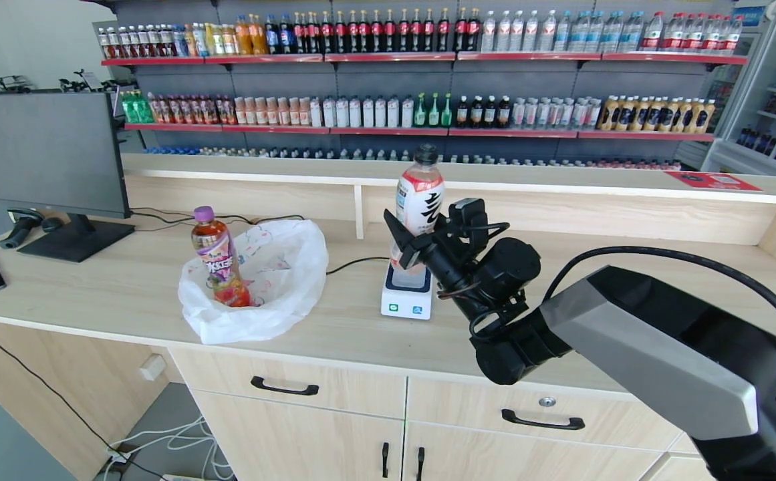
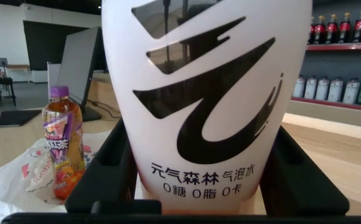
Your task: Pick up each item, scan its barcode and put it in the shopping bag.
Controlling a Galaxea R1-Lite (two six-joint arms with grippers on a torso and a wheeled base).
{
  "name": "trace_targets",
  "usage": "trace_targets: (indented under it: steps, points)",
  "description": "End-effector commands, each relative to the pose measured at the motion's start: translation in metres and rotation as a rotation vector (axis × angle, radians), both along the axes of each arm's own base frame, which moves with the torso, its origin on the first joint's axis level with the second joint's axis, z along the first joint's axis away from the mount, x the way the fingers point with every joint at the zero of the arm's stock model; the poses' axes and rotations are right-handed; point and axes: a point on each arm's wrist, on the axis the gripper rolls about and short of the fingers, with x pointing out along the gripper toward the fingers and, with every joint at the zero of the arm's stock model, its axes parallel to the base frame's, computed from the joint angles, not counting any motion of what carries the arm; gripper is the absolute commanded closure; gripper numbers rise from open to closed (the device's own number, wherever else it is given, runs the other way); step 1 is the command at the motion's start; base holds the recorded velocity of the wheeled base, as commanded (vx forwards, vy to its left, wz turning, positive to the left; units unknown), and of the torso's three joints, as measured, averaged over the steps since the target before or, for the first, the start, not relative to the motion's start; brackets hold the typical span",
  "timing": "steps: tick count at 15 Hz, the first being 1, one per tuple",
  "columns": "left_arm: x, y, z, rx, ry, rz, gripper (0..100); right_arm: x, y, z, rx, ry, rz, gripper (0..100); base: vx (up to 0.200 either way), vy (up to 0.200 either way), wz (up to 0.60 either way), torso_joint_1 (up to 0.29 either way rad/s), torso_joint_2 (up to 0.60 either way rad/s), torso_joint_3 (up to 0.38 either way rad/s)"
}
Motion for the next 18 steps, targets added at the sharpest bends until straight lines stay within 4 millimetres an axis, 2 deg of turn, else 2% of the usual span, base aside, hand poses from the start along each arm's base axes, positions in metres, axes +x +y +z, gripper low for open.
trace_targets:
  steps: [1, 7, 16, 18]
  points:
    - [0.000, 0.000, 0.000, 0.000, 0.000, 0.000, 0, 0.001, -0.004, 0.002, 0.004, -0.004, -0.006, 100, 0.000, 0.200, 0.00, 0.002, -0.01, 0.007]
    - [0.000, 0.000, 0.000, 0.000, 0.000, 0.000, 0, 0.002, -0.005, 0.005, 0.013, -0.007, -0.006, 100, 0.000, 0.200, 0.00, 0.004, 0.00, -0.002]
    - [0.000, 0.000, 0.000, 0.003, 0.000, 0.000, 0, 0.010, -0.020, 0.008, -0.003, -0.024, -0.052, 100, 0.000, 0.000, 0.00, 0.000, 0.00, 0.000]
    - [0.000, 0.000, 0.000, 0.001, 0.000, 0.000, 0, 0.016, -0.032, 0.007, -0.023, -0.034, -0.094, 100, 0.100, 0.000, 0.00, 0.001, 0.00, 0.004]
